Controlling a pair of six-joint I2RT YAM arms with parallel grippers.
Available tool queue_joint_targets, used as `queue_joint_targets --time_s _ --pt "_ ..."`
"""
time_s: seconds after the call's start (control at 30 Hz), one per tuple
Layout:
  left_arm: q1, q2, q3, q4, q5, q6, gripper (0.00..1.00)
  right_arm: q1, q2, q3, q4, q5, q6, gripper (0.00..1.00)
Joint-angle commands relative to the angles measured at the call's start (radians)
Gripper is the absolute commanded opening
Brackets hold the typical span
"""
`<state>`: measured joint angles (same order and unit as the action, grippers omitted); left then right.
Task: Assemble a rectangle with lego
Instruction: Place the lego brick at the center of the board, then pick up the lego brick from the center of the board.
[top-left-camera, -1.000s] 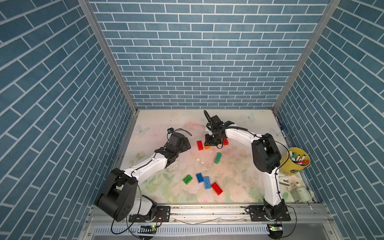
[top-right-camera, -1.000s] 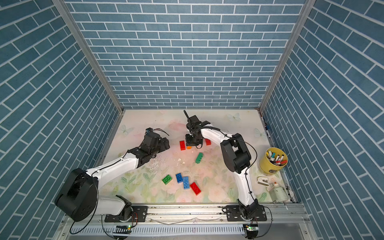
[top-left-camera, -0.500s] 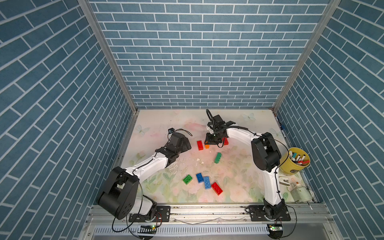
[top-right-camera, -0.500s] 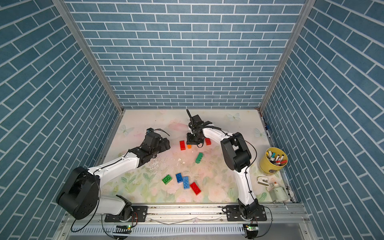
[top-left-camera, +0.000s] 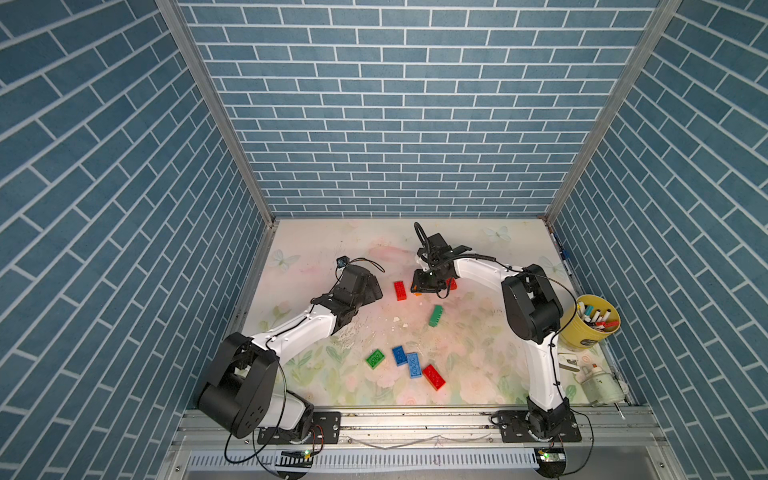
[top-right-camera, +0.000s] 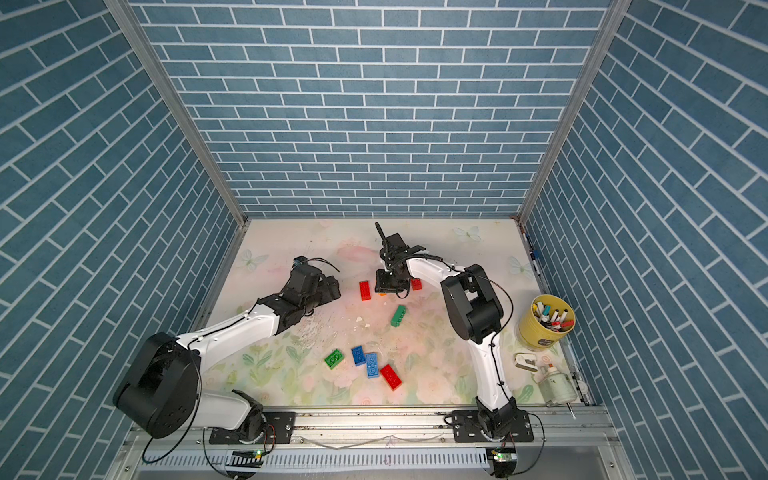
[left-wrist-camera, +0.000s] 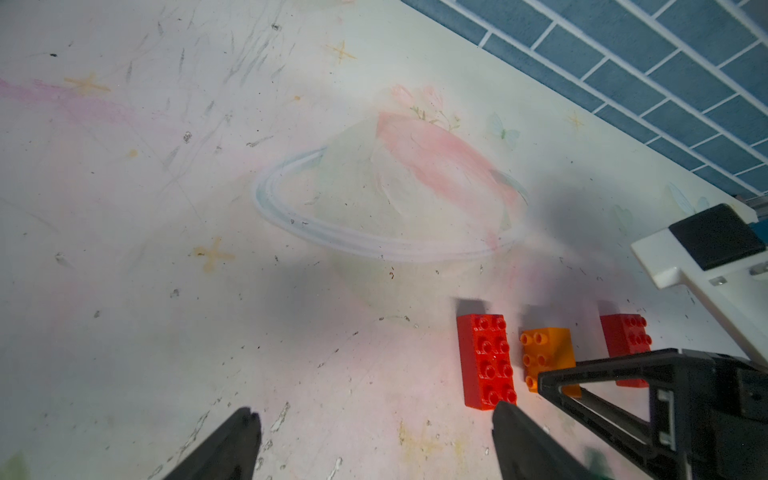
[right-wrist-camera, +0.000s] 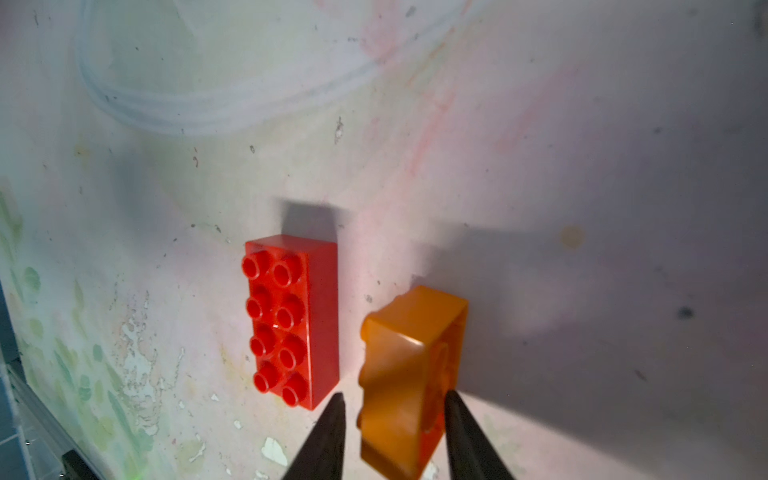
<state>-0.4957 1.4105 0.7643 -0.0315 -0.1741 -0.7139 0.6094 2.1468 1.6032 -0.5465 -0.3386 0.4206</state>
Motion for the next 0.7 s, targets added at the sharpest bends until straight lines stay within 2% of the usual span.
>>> queue_joint_targets --time_s 0.0,0.13,0.37,0.53,0.67 --pt "-0.001 0.018 0.019 -0.004 0.001 0.009 0.92 -0.003 -0.03 -0.007 -0.024 0.05 -0.038 0.47" --pt "-0.001 0.022 0.021 -0.004 0.0 0.009 0.93 0.0 -0.031 0.009 -0.047 0.085 -0.056 0.51" --pt "-0.002 0.02 0.018 -0.002 -0.002 0.008 0.93 0.013 -0.01 0.055 -0.094 0.147 -0.081 0.51" --pt "-0.002 0.021 0.017 -0.002 -0.003 0.009 0.93 0.028 0.014 0.109 -0.129 0.18 -0.102 0.49" --pt "-0.002 0.021 0.014 -0.001 -0.002 0.009 0.93 0.043 0.034 0.153 -0.161 0.217 -0.118 0.44"
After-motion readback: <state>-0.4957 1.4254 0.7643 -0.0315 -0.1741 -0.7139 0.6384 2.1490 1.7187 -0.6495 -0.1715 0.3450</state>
